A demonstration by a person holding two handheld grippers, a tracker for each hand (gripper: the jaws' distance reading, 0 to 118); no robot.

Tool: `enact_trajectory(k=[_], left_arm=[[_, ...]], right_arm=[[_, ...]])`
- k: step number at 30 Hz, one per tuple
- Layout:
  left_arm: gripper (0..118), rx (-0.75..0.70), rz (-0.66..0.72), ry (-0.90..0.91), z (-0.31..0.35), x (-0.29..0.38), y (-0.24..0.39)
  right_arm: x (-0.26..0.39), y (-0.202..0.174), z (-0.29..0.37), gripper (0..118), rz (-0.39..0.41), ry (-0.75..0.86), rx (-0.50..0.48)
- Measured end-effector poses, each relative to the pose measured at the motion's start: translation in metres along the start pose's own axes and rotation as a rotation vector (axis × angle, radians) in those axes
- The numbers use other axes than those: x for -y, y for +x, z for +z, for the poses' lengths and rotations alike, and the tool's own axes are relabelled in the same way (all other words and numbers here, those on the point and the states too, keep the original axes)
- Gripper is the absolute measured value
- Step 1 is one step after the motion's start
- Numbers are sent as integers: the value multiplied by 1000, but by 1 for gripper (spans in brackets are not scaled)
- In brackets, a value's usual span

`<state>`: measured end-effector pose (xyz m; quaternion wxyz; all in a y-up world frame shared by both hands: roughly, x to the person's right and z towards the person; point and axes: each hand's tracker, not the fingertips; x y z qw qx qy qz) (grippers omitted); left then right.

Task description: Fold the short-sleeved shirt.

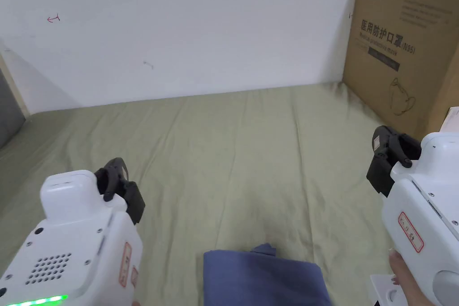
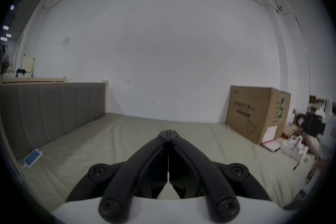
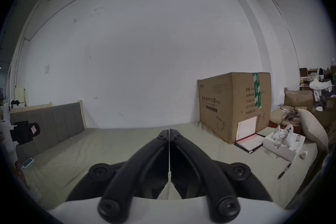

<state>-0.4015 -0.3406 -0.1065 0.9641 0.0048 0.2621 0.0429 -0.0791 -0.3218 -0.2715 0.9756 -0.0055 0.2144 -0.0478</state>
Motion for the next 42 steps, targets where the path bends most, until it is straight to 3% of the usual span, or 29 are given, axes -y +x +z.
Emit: enact_trajectory(k=[3, 9, 12, 14, 16, 17, 18, 22, 24, 27, 29, 30, 31, 32, 33, 34, 37, 39, 40, 42], left_arm=[[0, -10, -89, -60, -3, 5, 6], [0, 9, -40, -52, -6, -1, 10], [0, 135, 71, -115, -6, -8, 0], [0, 260, 197, -230, -7, -4, -9], [0, 308, 303, -368, -9, 8, -17], [0, 313, 344, -448, -12, 17, -20], [0, 306, 376, -538, -16, 27, -23], [0, 371, 583, -833, -35, 78, -41], [0, 414, 670, -936, -43, 101, -49], [0, 443, 753, -1008, -52, 131, -58], [0, 514, 788, -1033, -63, 152, -63], [6, 548, 812, -1048, -69, 161, -64], [32, 585, 852, -1067, -74, 173, -64], [73, 599, 896, -1107, -81, 185, -66], [104, 603, 945, -1127, -86, 200, -65], [109, 637, 993, -1154, -92, 216, -64], [109, 690, 1142, -1185, -108, 258, -42], [107, 825, 1213, -1133, -117, 274, -20], [104, 896, 1254, -1117, -122, 281, -8], [80, 870, 1256, -1136, -121, 293, 8]], right_arm=[[0, 2, 2, 0, 25, -9, -6], [-17, 6, 6, 0, 26, 20, 4], [-18, 11, 4, 0, -9, -30, -127], [-2, 14, -17, 0, -60, -295, -279], [34, 10, -53, 0, -186, -765, -465], [66, 6, -68, 0, -237, -979, -493], [95, 2, -69, 0, -241, -1008, -484], [165, -10, -72, 0, 6, -1150, -407], [192, -5, -72, 0, 69, -1248, -313], [192, 21, -73, 0, -190, -1210, -351], [193, 29, -76, 0, -245, -1254, -347], [194, 30, -77, 0, -242, -1255, -351], [194, 31, -78, 0, -237, -1253, -356], [195, 29, -79, 0, -232, -1255, -360], [194, 29, -79, 0, -231, -1256, -361], [195, 29, -78, 0, -234, -1256, -361], [198, 31, -77, 0, -263, -1252, -357], [200, 34, -76, 0, -293, -1248, -357], [202, 35, -76, 0, -312, -1247, -356], [205, 39, -76, 0, -353, -1246, -353]])
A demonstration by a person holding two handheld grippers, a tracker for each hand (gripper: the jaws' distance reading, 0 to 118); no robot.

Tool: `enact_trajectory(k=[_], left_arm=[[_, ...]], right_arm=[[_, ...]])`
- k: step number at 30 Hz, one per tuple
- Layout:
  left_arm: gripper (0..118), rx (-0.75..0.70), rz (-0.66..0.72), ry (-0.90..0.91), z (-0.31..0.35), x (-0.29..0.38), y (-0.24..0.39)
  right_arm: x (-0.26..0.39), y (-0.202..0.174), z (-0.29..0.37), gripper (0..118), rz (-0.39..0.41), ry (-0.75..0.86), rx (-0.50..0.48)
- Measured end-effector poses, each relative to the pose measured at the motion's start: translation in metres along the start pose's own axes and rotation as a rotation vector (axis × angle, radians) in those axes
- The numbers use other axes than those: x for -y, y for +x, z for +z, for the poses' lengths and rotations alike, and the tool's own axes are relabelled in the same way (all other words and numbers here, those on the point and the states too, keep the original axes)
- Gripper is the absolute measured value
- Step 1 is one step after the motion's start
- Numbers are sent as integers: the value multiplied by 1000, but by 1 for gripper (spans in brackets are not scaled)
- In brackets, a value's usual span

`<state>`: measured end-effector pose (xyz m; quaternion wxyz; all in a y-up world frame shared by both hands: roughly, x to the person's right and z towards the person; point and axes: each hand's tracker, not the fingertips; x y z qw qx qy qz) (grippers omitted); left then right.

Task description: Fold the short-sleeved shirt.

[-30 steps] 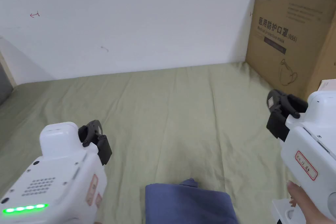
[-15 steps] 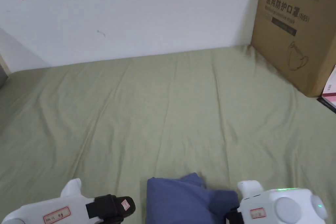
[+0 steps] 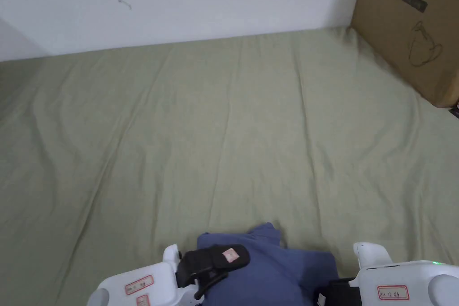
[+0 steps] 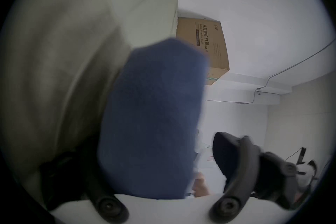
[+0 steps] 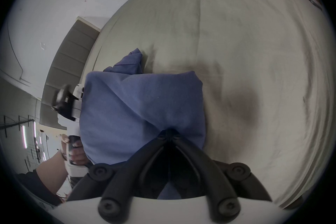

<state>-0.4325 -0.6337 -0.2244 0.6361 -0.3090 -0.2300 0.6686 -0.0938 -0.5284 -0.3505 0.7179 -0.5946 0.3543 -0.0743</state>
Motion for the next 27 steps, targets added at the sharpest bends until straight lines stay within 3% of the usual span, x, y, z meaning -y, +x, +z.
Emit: enact_trajectory(k=[1, 2, 3, 4, 8, 10, 13, 15, 21, 25, 27], left_arm=[[68, -87, -78, 4, -3, 0, -1], [52, -279, -174, -12, -2, 0, -5], [19, -389, -240, -17, 1, 2, -11], [19, -162, -222, 0, 5, 5, -11], [18, -296, -173, -31, 2, 5, 18], [18, -376, -171, -14, 9, 6, 41], [18, -438, -309, 40, 46, 7, 77], [18, -481, -336, 98, 90, 4, 92], [18, -706, -321, 266, 248, -25, 120], [19, -827, -255, 284, 335, -49, 136], [20, -928, -287, 296, 370, -58, 143]], right_arm=[[0, 3, 0, 0, -18, 1, -13], [0, 5, 0, 0, -34, 0, -24], [0, 7, 0, 0, -48, -2, -33], [0, 9, -1, 0, -59, -5, -41], [5, 4, 3, 0, -62, 20, -37], [7, -11, 10, 0, 20, 60, 34], [12, -43, 26, 0, 121, 82, 97], [12, -66, 37, 0, 145, 90, 135], [19, -117, 60, 0, 168, 116, 4], [24, -141, 63, 0, 203, 105, 33], [25, -148, 61, 0, 231, 87, 65]])
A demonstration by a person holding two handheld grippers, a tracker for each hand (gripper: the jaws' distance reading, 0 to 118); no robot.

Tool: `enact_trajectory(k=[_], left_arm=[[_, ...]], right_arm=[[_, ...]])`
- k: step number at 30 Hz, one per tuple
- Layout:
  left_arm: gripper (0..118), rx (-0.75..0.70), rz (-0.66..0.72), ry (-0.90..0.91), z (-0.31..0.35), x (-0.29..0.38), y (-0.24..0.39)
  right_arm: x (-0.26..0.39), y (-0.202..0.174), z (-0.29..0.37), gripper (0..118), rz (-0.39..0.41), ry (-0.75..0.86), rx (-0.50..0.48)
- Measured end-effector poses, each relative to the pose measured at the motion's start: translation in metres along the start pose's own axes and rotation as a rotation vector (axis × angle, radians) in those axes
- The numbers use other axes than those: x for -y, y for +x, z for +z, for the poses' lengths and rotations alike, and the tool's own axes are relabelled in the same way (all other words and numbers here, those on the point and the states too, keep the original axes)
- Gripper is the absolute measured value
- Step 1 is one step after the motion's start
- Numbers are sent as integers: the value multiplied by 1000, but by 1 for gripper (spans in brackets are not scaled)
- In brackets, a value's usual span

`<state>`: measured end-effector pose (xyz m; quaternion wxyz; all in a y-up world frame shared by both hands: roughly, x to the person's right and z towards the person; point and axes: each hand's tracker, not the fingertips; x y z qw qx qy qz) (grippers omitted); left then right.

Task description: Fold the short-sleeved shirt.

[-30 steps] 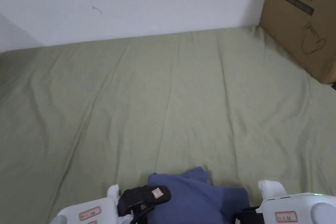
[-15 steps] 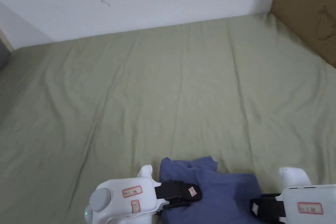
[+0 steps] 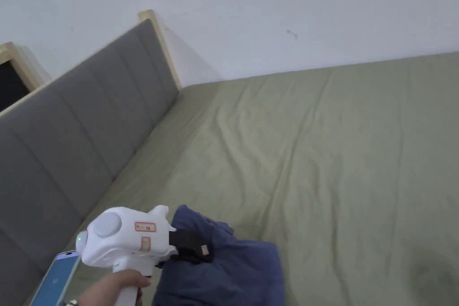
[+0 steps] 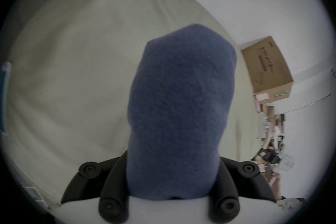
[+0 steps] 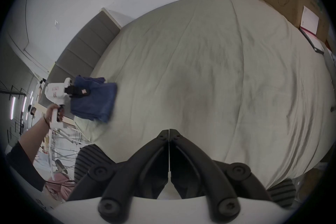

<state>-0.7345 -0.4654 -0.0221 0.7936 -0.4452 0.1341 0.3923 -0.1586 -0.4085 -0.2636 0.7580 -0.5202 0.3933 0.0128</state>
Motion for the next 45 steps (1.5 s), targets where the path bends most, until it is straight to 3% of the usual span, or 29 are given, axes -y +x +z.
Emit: enact_trajectory(k=[1, 2, 5, 6, 7, 11, 17, 18, 19, 20, 21, 22, 24, 28, 33, 35, 37, 39, 41, 45], left_arm=[[24, -62, -18, 32, 10, -6, -10], [36, -114, -23, 43, 19, -11, -19], [59, -237, 14, 38, 42, -24, -47], [103, -265, 33, 39, 48, -26, -55], [118, -299, 53, 42, 56, -28, -62], [116, -238, 115, 164, 79, -33, -85], [116, -207, 3, 116, 70, -14, -40], [113, -145, 7, 94, 61, -8, -23], [102, -79, 11, 63, 52, -2, -3], [74, -23, -12, 75, 42, 7, 22], [9, 20, -37, 94, 32, 17, 47], [0, 45, -96, 147, 22, 13, 54], [0, 48, -227, 246, 9, 40, 118], [0, 259, -304, 348, 0, 94, 235], [0, 88, -505, 650, 12, 125, 333], [0, 47, -530, 812, 15, 135, 348], [0, -46, -578, 944, 21, 148, 363], [0, -141, -601, 1041, 27, 162, 375], [0, -193, -559, 1126, 33, 174, 380], [0, -199, -560, 1158, 37, 179, 384]], right_arm=[[-1, -1, -2, 0, -3, -5, 4], [-1, 3, -5, 0, -15, -10, -3], [-3, 14, -14, 0, -83, -39, -15], [-3, 14, -16, 0, -95, -46, -5], [-2, 19, -19, 0, -101, -48, 2], [-4, 20, -24, 0, -94, -61, 7], [-11, 18, -17, 0, -70, -34, 6], [-13, 18, -13, 0, -66, -19, 4], [-12, 17, -10, 0, -61, -2, 6], [-13, 18, -6, 0, -56, 16, 11], [-14, 19, -2, 0, -49, 34, 18], [-14, 20, 3, 0, -38, 54, 29], [-13, 24, 10, 0, -25, 81, 33], [-23, 26, 40, 0, 28, 155, 30], [-38, 20, 102, 0, 28, 491, 18], [-37, 21, 121, 0, 45, 667, 17], [-31, 17, 134, 0, 131, 846, 62], [-23, 18, 138, 0, 212, 981, 176], [-18, 16, 145, 0, 228, 1067, 242], [-17, 16, 153, 0, 233, 1107, 235]])
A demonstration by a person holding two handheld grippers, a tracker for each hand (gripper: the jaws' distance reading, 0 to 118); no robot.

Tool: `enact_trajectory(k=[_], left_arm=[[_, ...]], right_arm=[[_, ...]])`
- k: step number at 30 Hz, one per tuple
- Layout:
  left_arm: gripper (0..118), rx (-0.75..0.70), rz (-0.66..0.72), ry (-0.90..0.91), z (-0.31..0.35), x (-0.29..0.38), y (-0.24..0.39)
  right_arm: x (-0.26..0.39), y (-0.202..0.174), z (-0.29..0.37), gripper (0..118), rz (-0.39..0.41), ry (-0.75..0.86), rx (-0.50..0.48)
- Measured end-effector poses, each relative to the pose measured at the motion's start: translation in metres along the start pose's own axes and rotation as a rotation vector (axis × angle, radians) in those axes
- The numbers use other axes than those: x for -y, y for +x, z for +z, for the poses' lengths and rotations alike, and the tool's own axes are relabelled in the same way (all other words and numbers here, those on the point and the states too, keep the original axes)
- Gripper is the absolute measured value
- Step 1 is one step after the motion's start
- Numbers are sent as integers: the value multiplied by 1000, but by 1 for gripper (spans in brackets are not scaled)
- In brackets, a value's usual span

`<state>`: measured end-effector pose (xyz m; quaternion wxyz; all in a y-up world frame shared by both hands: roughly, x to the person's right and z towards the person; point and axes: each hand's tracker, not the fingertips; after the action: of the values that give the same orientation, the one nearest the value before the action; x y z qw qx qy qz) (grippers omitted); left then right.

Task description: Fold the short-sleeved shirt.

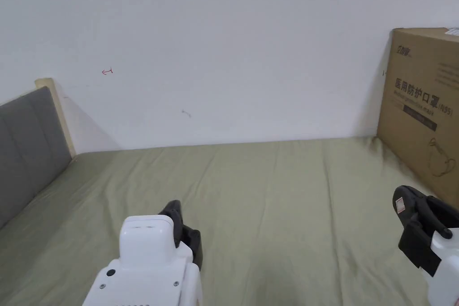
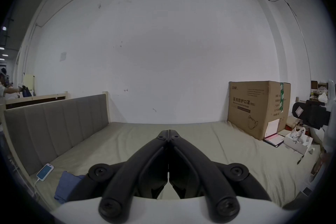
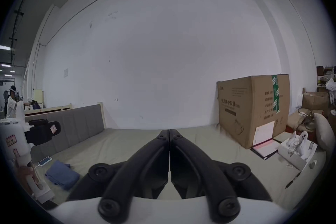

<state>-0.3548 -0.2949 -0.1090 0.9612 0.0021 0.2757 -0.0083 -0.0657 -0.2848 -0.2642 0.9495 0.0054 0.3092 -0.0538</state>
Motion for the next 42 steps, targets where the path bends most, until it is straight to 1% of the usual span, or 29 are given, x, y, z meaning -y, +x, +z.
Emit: enact_trajectory(k=[2, 4, 5, 6, 7, 8, 9, 10, 11, 12, 14, 16, 17, 23, 26, 34, 37, 42], left_arm=[[0, 0, 37, -4, -1, -2, -2], [0, -6, 90, 3, 0, -2, -3], [0, -10, 90, 13, 0, -1, -3], [0, -18, 83, 22, 0, -2, -2], [2, -19, 72, 28, -1, -3, -2], [16, -13, 64, 31, -1, -4, -1], [56, 0, 60, 30, -3, -5, 1], [91, -1, 52, 21, -4, -6, 2], [114, 3, 46, 8, -7, -7, 3], [118, 13, 46, -3, -9, -7, 4], [118, 23, 59, 36, -1, -8, 6], [118, 18, 23, 41, 1, -13, 9], [118, 22, 7, 39, 1, -13, 9], [118, 48, -1, 22, -1, -17, 10], [118, 79, 18, 9, -1, -18, 7], [118, 79, -1, 4, -2, -22, 7], [118, 119, 15, -29, -6, -19, 5], [118, 109, 32, -47, -8, -13, 2]], right_arm=[[-1, -1, 0, 0, 22, 3, 23], [0, -2, -1, 0, 45, 2, 26], [-1, -2, -1, 0, 58, 3, 23], [-1, -7, -1, 2, 63, 7, 28], [-1, -8, -1, 7, 69, 12, 31], [-2, -10, -2, 19, 78, 15, 36], [-2, -11, -2, 46, 86, 18, 41], [-4, -14, -1, 63, 100, 19, 45], [-3, -16, -2, 72, 110, 19, 52], [-3, -16, -1, 81, 112, 22, 53], [-6, -19, 1, 90, 97, 18, 48], [-7, -21, 1, 110, 99, 13, 55], [-7, -22, 1, 115, 104, 13, 58], [-8, -27, 6, 118, 130, 35, 66], [-8, -28, 6, 118, 126, 27, 60], [-5, -26, 4, 118, 94, -16, 70], [-4, -26, 4, 118, 99, -25, 77], [-2, -27, 3, 118, 111, -46, 73]])
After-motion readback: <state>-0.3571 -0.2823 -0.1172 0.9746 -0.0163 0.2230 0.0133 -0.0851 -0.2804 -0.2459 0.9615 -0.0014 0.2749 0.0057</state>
